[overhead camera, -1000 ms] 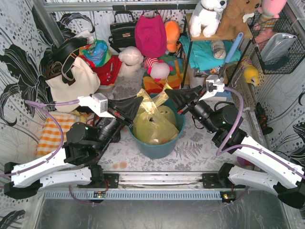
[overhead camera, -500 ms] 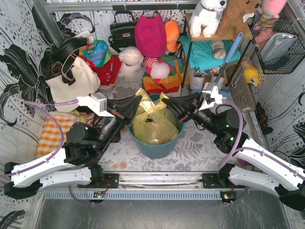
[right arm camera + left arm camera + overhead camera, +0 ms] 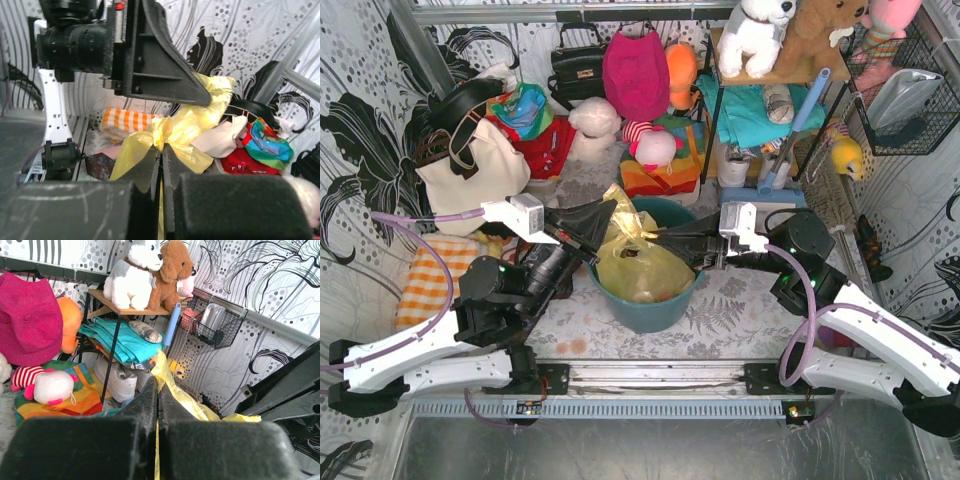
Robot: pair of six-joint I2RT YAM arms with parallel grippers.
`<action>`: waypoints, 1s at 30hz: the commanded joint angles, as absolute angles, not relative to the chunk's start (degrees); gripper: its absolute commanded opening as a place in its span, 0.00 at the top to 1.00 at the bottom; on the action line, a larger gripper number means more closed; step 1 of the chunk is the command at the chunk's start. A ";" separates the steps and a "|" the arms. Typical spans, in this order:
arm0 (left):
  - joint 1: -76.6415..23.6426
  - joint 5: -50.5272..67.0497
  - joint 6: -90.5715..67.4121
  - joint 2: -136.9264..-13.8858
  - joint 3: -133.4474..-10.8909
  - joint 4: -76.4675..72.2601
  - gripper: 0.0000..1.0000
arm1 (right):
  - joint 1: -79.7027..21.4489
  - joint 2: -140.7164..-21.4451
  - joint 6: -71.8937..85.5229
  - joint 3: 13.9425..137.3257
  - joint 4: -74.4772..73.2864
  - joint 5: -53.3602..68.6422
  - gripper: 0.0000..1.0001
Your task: Tie the trash bag
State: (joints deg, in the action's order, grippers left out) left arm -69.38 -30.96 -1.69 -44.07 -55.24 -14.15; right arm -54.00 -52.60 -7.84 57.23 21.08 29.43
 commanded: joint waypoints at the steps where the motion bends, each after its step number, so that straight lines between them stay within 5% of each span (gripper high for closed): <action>1: -69.54 -32.31 -2.32 -43.96 -55.41 -15.17 1.00 | -54.15 -53.57 -16.65 62.95 12.44 37.66 1.00; 14: -69.43 -32.34 -3.16 -43.99 -55.68 -14.81 1.00 | -54.15 -60.48 -26.81 78.29 -14.16 43.47 1.00; 30: -69.43 -32.08 -3.33 -43.66 -55.94 -14.22 1.00 | -54.69 -68.82 -28.29 86.99 -28.20 36.75 1.00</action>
State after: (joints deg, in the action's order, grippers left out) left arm -69.38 -31.35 -3.01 -44.03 -55.24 -13.32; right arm -54.00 -68.27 -26.65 84.31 -24.56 39.90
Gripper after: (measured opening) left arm 0.009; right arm 0.003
